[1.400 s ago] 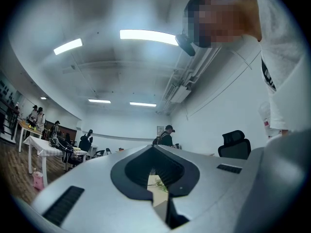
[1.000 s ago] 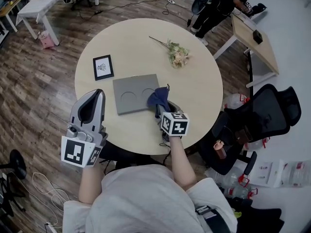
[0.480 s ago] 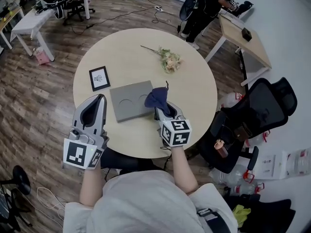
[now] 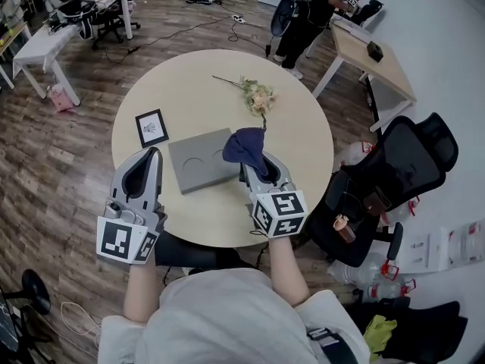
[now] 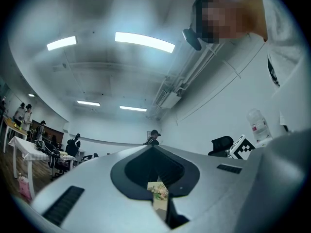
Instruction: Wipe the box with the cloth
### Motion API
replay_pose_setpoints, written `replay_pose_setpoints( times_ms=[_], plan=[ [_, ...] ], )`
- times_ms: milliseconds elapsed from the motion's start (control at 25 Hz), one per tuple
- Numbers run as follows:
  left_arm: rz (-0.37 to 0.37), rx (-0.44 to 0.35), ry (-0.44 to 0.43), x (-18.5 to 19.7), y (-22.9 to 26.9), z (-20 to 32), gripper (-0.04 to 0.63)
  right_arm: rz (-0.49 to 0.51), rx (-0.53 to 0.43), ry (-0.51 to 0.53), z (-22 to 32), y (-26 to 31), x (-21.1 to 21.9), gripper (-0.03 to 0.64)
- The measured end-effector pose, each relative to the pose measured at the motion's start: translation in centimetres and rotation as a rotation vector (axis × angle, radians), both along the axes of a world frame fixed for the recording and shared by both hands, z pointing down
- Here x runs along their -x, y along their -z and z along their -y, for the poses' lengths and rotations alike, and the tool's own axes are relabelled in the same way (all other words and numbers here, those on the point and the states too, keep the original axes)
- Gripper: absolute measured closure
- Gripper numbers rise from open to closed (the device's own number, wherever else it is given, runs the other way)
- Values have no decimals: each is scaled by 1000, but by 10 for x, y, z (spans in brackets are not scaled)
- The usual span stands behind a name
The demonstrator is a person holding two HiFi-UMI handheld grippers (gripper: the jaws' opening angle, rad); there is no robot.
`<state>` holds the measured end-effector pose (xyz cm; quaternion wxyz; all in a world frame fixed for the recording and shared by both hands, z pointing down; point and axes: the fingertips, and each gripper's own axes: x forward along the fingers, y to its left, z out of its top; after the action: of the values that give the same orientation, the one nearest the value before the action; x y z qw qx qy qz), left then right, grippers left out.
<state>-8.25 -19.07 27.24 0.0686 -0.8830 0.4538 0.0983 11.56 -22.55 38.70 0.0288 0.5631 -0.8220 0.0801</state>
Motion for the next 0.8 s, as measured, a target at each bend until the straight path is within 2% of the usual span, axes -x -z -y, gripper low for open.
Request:
replay_pose_setpoints(
  times_ms=[800],
  plan=[
    [-3,-32,-6,7,14,-10,589,-50,-231,-63,-33,76,-4,523]
  ],
)
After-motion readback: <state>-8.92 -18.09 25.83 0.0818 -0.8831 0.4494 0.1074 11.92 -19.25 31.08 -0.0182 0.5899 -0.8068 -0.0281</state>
